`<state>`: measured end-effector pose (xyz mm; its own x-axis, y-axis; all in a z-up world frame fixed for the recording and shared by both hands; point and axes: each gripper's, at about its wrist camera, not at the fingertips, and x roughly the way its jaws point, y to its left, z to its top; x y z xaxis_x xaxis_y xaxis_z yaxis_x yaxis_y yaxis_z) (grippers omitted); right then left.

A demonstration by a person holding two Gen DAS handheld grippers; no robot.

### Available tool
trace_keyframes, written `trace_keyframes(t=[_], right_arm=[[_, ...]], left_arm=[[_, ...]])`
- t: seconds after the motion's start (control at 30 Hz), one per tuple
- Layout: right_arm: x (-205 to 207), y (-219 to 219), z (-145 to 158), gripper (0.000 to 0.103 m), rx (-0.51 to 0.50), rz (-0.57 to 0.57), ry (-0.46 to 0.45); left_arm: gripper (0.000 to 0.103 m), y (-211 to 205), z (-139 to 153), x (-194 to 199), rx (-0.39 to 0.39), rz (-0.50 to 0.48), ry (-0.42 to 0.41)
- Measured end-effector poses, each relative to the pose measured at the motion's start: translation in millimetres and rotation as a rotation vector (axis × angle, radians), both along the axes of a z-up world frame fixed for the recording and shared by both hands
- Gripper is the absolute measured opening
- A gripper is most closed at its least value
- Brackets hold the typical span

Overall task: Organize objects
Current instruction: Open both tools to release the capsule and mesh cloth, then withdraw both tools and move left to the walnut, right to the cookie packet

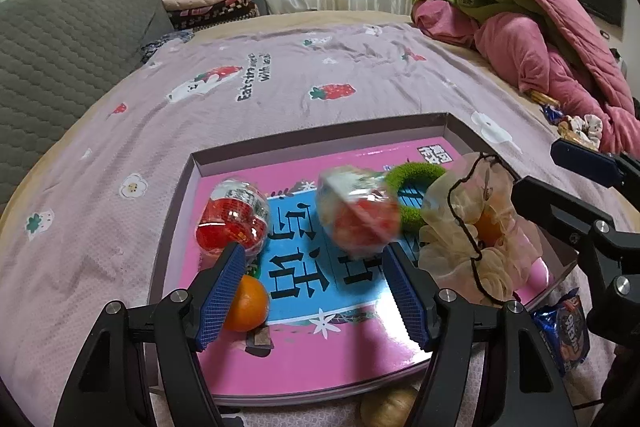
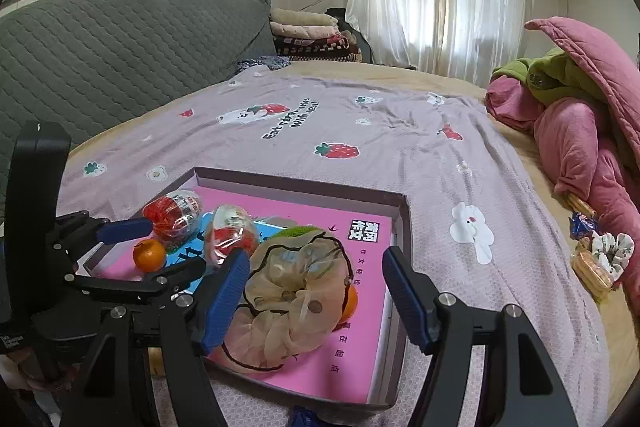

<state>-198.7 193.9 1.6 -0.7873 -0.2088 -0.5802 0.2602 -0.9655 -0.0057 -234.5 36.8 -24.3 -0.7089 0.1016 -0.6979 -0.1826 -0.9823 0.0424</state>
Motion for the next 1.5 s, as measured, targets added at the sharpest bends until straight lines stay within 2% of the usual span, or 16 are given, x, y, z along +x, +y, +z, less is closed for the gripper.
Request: trace_keyframes(t=[0.13, 0.27, 0.53, 0.83, 1.03, 1.17, 1.5], right_arm=[[-1.0, 0.5, 0.7, 0.069, -0.003, 0.002, -0.001], [-0.1, 0.0, 0.3, 0.074, -0.001, 0.005, -0.005], [2.4, -1.5, 1.2, 0.075, 0.006, 0.015, 0.0], [14.2, 0.8, 15.5, 0.082, -0.001, 0.021, 0.051], [25.0, 2.1, 27.3, 0.083, 0.004, 0.011, 0.078], [32.5, 3.4, 33.5, 0.09, -0.016, 0.001, 0.091], [54.5, 2.7, 41.8, 0.09, -0.037, -0.023, 0.094]], left_arm=[[0.073, -2.6, 6.0, 3.1, 0.011, 0.007, 0.012], [0.073, -4.7, 14.6, 5.4, 0.015, 0.012, 0.033], [0.073, -5.6, 27.5, 12.0, 0.015, 0.015, 0.069], [0.077, -10.1, 44.4, 24.9, 0.032, 0.032, 0.104], [0.077, -18.4, 56.2, 38.0, 0.063, 0.042, 0.116], [0.077, -22.3, 63.4, 50.6, 0.069, 0.047, 0.128], [0.077, -25.2, 77.7, 82.0, 0.11, 0.046, 0.164]])
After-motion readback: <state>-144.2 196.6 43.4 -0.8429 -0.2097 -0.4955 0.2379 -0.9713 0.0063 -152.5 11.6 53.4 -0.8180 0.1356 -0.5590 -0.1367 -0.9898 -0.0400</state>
